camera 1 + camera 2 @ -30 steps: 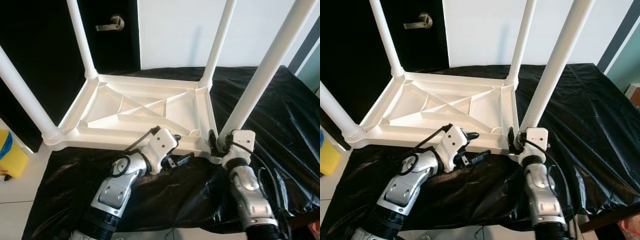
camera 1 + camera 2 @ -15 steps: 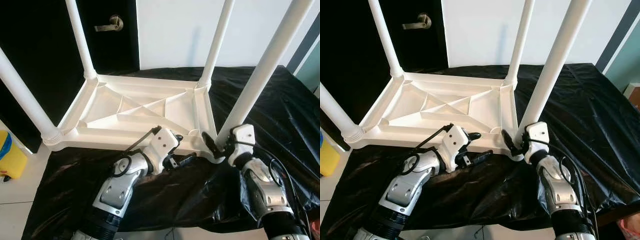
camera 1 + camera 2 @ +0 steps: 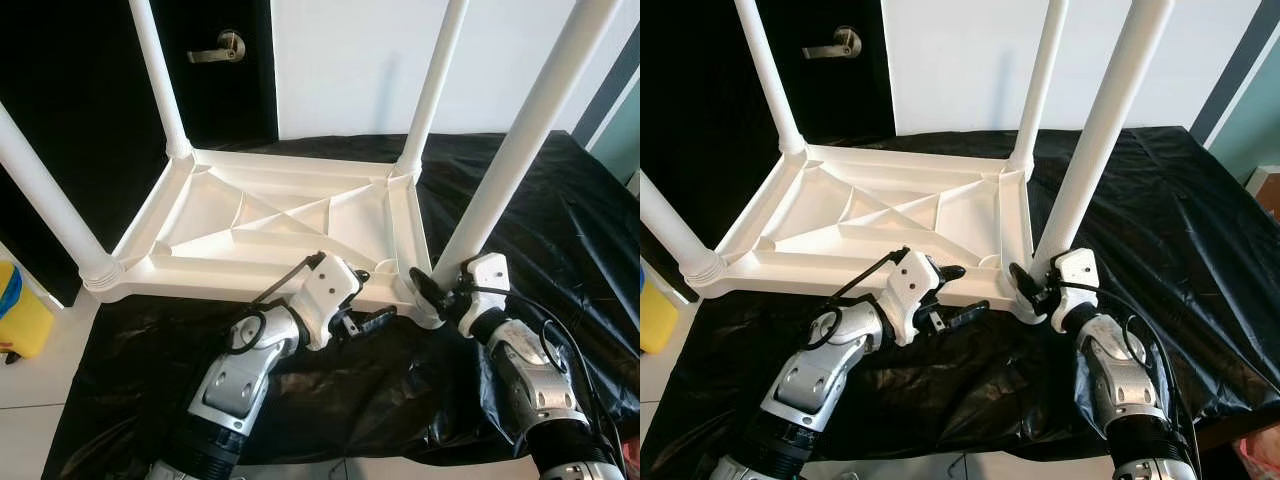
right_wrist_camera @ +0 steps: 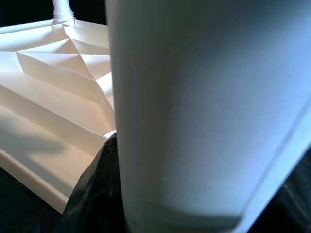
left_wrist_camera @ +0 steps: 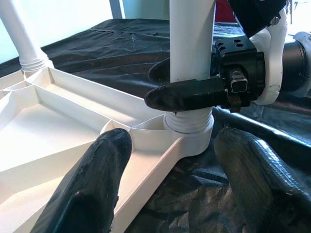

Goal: Building children table

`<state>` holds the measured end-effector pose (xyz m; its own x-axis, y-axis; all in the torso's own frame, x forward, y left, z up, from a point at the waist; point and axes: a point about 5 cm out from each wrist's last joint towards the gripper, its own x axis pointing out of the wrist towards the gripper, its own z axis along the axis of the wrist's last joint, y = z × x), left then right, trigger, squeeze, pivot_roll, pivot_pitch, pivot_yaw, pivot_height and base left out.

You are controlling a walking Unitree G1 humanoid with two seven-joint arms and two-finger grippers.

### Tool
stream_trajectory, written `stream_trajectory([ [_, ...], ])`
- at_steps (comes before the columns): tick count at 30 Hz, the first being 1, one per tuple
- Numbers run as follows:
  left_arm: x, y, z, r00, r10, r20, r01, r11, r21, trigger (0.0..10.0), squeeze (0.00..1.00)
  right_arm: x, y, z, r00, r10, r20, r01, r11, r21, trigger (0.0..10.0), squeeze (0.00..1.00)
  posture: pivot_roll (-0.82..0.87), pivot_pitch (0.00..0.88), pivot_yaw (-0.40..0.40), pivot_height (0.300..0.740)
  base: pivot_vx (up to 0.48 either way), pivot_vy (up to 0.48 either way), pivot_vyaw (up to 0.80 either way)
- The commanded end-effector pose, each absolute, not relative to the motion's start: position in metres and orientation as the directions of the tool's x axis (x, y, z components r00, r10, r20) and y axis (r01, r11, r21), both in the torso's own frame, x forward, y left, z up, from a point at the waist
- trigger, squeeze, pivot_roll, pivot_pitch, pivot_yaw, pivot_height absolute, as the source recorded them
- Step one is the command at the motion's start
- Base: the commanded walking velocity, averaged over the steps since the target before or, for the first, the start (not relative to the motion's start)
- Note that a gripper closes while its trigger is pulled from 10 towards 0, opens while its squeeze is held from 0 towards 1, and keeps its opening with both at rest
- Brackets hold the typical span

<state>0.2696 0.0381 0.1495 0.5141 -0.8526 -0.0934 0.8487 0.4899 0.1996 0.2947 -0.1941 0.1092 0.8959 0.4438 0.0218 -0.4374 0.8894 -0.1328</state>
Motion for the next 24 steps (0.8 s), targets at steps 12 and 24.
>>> stream_trajectory([
  [12,0.27,0.04,0.144,0.56,-0.82,-0.114,0.821,0.533,0.205,10.0,0.0,0.29,-0.192,0.097,0.991,0.132,-0.008,-0.133,0.99,-0.045,10.0,0.0,-0.01,0.0,-0.044,0.74,0.0,0.0,0.0],
  [24,0.27,0.04,0.143,0.561,-0.819,-0.119,0.821,0.532,0.208,10.0,0.0,0.29,-0.179,0.096,0.988,-0.153,-0.029,0.153,0.988,0.002,10.0,0.0,-0.01,0.0,-0.048,0.74,0.0,0.0,0.0],
])
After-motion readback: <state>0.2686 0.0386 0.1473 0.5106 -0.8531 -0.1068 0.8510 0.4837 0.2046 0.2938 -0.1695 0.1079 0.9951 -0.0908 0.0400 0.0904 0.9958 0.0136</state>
